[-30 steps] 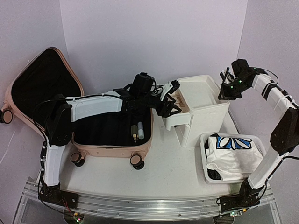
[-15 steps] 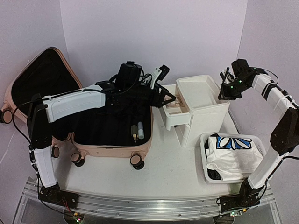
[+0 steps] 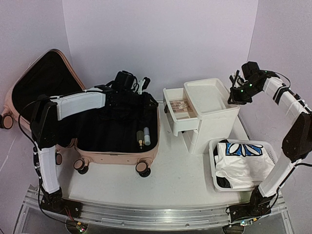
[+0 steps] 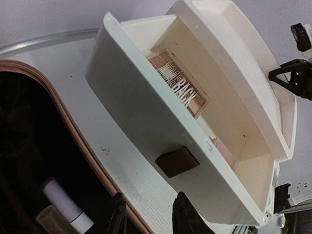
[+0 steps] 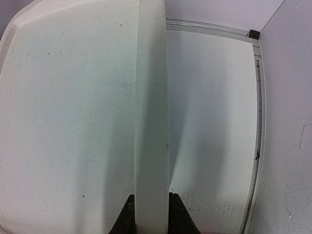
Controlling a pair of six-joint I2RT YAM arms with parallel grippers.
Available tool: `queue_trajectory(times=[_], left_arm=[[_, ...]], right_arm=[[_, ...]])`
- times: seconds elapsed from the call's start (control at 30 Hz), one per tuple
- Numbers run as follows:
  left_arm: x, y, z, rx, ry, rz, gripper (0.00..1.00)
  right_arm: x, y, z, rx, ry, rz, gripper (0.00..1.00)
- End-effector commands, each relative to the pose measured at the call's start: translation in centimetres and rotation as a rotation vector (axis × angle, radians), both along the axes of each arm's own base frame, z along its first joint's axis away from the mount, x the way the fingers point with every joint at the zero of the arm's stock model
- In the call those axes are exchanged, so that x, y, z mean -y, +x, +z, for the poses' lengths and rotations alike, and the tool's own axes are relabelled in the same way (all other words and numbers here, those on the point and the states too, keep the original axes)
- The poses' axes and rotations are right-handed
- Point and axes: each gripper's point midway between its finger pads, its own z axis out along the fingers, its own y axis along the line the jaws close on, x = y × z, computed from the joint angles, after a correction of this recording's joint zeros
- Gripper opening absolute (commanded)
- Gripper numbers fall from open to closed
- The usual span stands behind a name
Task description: Open, take out, and arrange the luggage
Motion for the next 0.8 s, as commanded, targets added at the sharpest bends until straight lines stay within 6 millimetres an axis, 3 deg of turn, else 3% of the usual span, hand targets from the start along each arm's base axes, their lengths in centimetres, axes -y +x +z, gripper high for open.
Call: queue_trajectory(times=[0.0,0.3,0.43,0.77], left_arm=[[3.3,-0.8,-0.3,-0.144,-0.044,-0.076,0.35],[9.1,-0.5,0.9,-0.119,-0.122,-0.191,0.53],[11.6,-0.1,0.3,-0.114,-0.143,-0.203,0.58],[15.3,0.4,1.1,-0.046,-0.22,-0.226,0.65]], right_arm=[[-4.3,-2.6,1.1,-0.078,0.222,0.074,0.0],[-4.8,-2.6,1.1,-0.081,0.227,0.081,0.0],[-5.4,-2.7,0.9,-0.089,0.23,0.092,0.0],[-6.6,-2.7,1.1,-0.089,0.232,0.113,0.0]])
